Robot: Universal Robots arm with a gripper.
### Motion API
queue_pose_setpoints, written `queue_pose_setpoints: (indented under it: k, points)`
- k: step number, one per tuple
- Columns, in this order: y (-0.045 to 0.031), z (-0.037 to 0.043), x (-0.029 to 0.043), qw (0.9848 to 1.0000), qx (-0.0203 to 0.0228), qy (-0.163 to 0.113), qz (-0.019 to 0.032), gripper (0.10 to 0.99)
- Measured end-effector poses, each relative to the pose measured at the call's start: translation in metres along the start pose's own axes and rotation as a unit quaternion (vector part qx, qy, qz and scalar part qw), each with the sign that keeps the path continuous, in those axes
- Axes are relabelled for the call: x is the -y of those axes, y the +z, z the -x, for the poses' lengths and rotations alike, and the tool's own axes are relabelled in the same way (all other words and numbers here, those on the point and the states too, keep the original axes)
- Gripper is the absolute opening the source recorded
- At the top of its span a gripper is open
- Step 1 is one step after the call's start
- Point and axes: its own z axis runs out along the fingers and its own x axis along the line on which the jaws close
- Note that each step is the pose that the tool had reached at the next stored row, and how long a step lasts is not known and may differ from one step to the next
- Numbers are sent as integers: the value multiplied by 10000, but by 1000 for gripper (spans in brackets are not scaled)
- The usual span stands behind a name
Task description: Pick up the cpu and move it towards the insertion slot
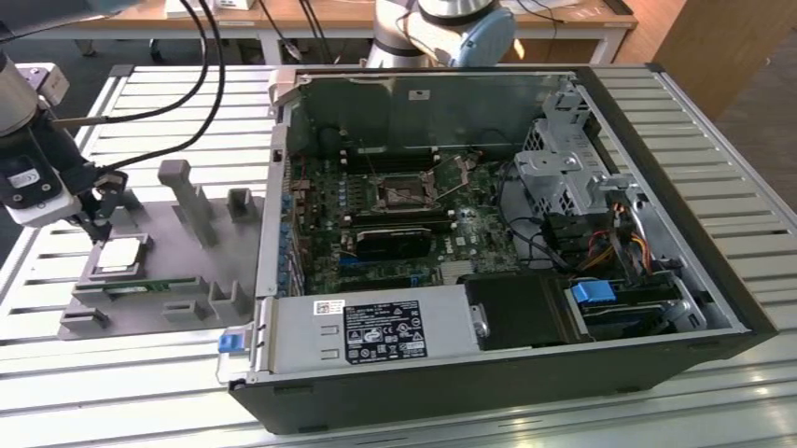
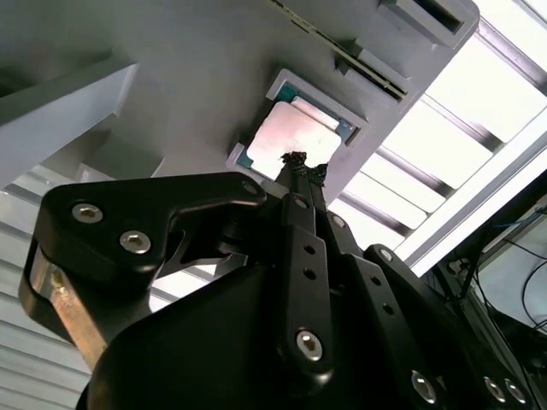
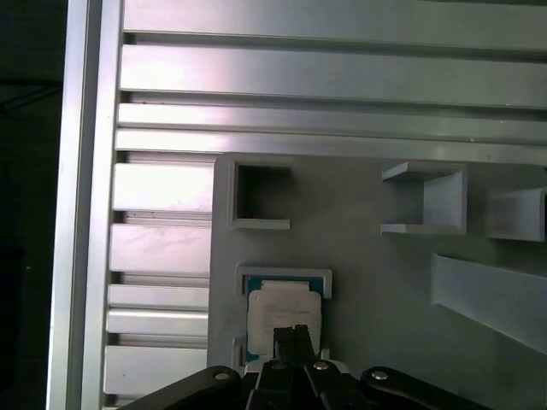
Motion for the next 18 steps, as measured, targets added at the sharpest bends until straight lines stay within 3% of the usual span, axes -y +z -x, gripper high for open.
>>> queue_pose_setpoints:
  k: [18]
  points:
    - [318,-6,22,10000,13,18,22,102]
